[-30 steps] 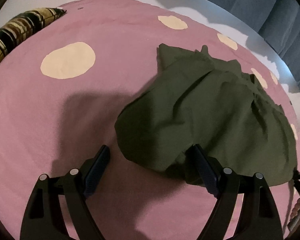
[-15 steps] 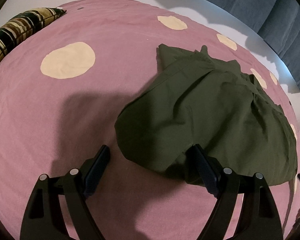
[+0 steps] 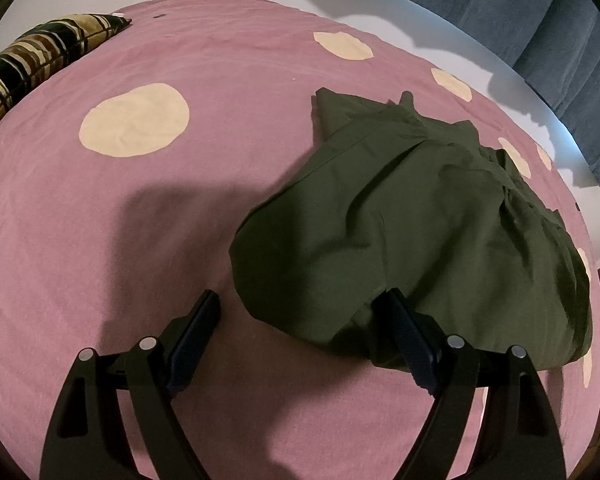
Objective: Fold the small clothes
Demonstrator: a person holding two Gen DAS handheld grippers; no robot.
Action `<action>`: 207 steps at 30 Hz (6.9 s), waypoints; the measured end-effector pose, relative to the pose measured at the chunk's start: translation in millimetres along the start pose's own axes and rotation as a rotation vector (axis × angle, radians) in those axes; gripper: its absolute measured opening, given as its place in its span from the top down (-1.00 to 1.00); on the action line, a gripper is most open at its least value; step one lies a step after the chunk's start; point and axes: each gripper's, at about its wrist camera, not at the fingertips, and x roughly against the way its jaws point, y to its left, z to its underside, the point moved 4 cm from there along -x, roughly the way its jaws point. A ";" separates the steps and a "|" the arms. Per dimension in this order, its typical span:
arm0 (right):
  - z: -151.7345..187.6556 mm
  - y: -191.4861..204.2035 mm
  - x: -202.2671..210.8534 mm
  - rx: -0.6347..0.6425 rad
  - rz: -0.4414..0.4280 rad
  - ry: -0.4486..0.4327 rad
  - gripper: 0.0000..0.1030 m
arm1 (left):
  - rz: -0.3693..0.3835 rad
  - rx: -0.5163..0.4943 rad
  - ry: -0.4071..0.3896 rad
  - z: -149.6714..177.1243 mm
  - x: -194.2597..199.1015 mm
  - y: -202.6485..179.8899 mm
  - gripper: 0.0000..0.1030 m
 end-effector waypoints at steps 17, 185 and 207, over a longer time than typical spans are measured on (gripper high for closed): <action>47.8 2.0 -91.0 0.082 0.014 0.209 -0.74 | 0.189 0.059 -0.022 -41.3 26.2 35.0 -0.63; 92.8 -131.8 171.3 -0.222 -0.180 -0.120 -0.76 | 0.087 -0.538 -0.286 92.3 111.9 -284.4 -0.57; -11.4 -56.9 21.7 -0.115 -0.046 0.212 0.63 | -0.055 -0.417 -0.220 78.9 34.6 -215.5 -0.58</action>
